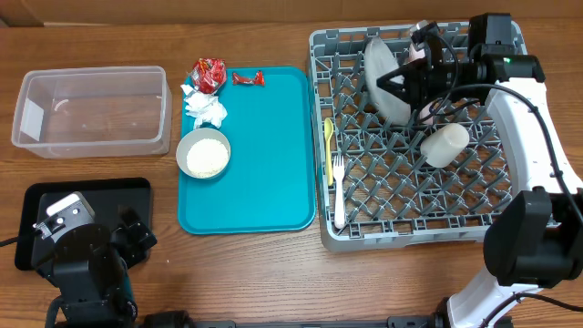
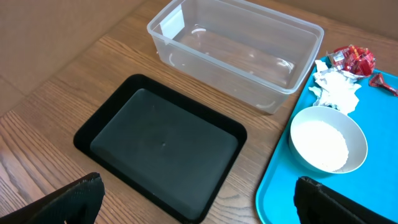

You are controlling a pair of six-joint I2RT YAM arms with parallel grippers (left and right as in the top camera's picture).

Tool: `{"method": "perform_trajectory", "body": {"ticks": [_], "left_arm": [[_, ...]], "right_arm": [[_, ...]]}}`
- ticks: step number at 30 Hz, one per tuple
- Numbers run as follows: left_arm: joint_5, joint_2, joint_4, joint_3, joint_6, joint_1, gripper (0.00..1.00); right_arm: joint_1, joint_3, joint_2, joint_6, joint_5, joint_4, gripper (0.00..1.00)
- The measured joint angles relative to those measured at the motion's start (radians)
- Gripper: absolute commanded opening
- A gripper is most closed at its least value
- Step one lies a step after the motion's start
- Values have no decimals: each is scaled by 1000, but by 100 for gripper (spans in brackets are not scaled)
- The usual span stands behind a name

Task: Sort waste into correct bins and load items into the dishwasher rack
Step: 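Lift the grey plate off the tray and carry it to the rack, then stand the grey plate upright in the rack and release it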

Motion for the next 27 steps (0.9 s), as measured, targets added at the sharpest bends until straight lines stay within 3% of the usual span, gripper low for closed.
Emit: {"method": "perform_trajectory", "body": {"ticks": [7, 13, 18, 23, 27], "left_arm": [[0, 0, 0, 0, 0, 0, 100], [0, 0, 0, 0, 0, 0, 100], [0, 0, 0, 0, 0, 0, 100], [0, 0, 0, 0, 0, 0, 100], [0, 0, 0, 0, 0, 0, 100]], "right_arm": [[0, 117, 0, -1, -104, -68, 35], [16, 135, 0, 21, -82, -172, 32], [251, 135, 0, 114, 282, -183, 33], [521, 130, 0, 257, 742, -130, 43], [626, 108, 3, 330, 991, -73, 39]]}}
